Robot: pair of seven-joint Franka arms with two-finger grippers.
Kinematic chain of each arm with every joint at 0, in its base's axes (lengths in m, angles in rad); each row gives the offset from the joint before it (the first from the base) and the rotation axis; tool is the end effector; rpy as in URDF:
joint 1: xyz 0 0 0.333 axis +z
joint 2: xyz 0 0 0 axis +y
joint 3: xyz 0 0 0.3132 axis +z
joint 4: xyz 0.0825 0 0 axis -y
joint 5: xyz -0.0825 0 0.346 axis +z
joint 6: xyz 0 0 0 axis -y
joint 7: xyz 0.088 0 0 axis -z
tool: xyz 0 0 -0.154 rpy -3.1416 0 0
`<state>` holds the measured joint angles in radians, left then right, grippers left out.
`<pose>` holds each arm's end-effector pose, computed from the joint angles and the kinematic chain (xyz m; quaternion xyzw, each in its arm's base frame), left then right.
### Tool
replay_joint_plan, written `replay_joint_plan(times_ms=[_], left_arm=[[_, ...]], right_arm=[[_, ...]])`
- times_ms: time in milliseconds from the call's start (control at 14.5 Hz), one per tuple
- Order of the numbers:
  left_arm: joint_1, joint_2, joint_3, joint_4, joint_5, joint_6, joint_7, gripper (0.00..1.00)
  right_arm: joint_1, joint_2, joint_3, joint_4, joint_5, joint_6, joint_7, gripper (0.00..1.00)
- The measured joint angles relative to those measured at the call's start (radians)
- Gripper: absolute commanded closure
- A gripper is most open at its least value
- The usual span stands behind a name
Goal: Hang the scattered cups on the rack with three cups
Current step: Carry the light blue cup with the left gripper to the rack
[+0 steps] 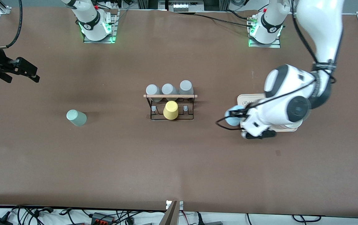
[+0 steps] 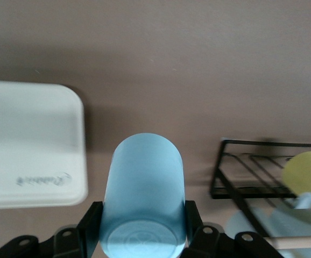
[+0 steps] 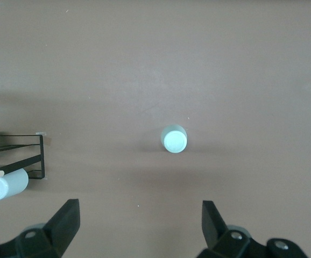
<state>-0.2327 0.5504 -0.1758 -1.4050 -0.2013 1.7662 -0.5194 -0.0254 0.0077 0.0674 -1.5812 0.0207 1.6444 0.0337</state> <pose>0.5879 -0.2647 0.3450 0.9814 0.0913 -0.1443 0.0875 0.5282 0.0251 0.5729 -0.9996 -0.0037 -0.0273 0.0116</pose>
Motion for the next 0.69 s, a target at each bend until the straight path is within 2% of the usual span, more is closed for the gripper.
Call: replay_joint_plan(times_ms=[138,276,691], left_arm=[[-0.058,0.037,-0.003,0.068,-0.039,0.004,-0.134,0.99],[-0.077,0.065,-0.004,0.122,-0.12,0.004,-0.187,1.0],[-0.097,0.086,-0.007,0.151,-0.164,0.07,-0.316,1.0]], right_arm=[[0.0,0.0,0.0,0.0,0.0,0.0,0.0,0.0],[0.0,0.002,0.0,0.0,0.0,0.0,0.0,0.0],[-0.001,0.008,0.0,0.0,0.0,0.0,0.0,0.0]])
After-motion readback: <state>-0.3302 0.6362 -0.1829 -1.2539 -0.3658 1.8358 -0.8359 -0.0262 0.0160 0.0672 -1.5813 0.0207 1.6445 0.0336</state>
